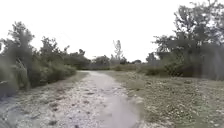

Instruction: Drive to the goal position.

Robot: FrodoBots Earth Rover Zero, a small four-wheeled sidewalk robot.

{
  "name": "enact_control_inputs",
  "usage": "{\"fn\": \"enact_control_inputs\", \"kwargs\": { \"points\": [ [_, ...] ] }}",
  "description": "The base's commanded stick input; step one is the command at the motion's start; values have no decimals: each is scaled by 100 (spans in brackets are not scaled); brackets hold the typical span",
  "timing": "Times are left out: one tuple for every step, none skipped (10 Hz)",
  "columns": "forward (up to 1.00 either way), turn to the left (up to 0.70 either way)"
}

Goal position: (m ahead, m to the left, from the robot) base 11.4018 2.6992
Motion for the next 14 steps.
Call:
{"fn": "enact_control_inputs", "kwargs": {
  "points": [
    [70, 0],
    [70, 0],
    [70, 0],
    [70, 0],
    [70, 0],
    [70, 0],
    [70, 0],
    [70, 0],
    [70, 0],
    [70, 0],
    [70, 0],
    [70, 0],
    [70, 35],
    [70, 35]
  ]
}}
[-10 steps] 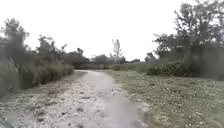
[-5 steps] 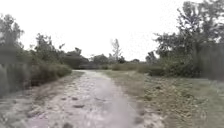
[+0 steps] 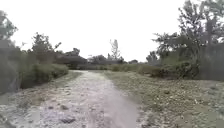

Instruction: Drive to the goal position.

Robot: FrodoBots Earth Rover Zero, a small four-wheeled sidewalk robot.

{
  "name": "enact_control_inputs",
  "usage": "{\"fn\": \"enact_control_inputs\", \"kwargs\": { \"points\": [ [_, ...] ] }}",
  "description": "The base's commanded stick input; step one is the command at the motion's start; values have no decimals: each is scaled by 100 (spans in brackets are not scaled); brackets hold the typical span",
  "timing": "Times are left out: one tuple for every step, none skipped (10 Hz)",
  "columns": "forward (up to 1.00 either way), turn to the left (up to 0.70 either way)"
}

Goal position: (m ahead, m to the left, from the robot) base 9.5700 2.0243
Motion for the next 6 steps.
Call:
{"fn": "enact_control_inputs", "kwargs": {
  "points": [
    [70, 35],
    [70, 29],
    [70, 6],
    [70, 0],
    [70, 0],
    [70, 0]
  ]
}}
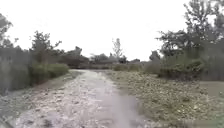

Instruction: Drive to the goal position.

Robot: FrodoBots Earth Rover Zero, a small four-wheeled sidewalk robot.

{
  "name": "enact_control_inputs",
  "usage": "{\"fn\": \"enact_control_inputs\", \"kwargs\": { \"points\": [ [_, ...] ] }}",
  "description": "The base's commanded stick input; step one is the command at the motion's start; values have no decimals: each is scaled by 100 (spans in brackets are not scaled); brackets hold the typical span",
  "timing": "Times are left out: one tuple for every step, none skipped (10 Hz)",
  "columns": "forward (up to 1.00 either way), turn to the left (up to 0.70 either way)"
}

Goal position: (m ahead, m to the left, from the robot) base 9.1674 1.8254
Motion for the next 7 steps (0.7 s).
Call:
{"fn": "enact_control_inputs", "kwargs": {
  "points": [
    [70, 0],
    [70, 0],
    [70, 0],
    [70, 0],
    [70, 0],
    [70, 0],
    [70, 0]
  ]
}}
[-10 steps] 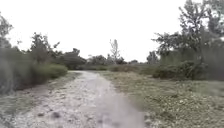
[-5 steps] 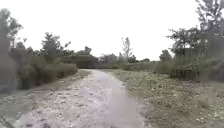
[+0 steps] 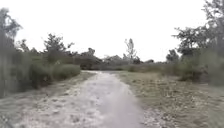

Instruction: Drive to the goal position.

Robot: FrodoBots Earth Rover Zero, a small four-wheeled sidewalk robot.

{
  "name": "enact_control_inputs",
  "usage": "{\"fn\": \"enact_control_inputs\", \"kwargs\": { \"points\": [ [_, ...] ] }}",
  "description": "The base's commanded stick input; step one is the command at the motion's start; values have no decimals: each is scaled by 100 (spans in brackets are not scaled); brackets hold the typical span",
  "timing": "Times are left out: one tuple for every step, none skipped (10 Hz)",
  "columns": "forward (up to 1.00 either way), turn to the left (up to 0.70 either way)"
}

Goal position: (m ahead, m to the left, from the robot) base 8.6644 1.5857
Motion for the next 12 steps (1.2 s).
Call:
{"fn": "enact_control_inputs", "kwargs": {
  "points": [
    [70, 0],
    [70, 0],
    [70, 0],
    [70, 0],
    [70, 0],
    [70, 0],
    [70, 0],
    [70, 0],
    [70, 0],
    [70, 0],
    [70, 0],
    [70, 0]
  ]
}}
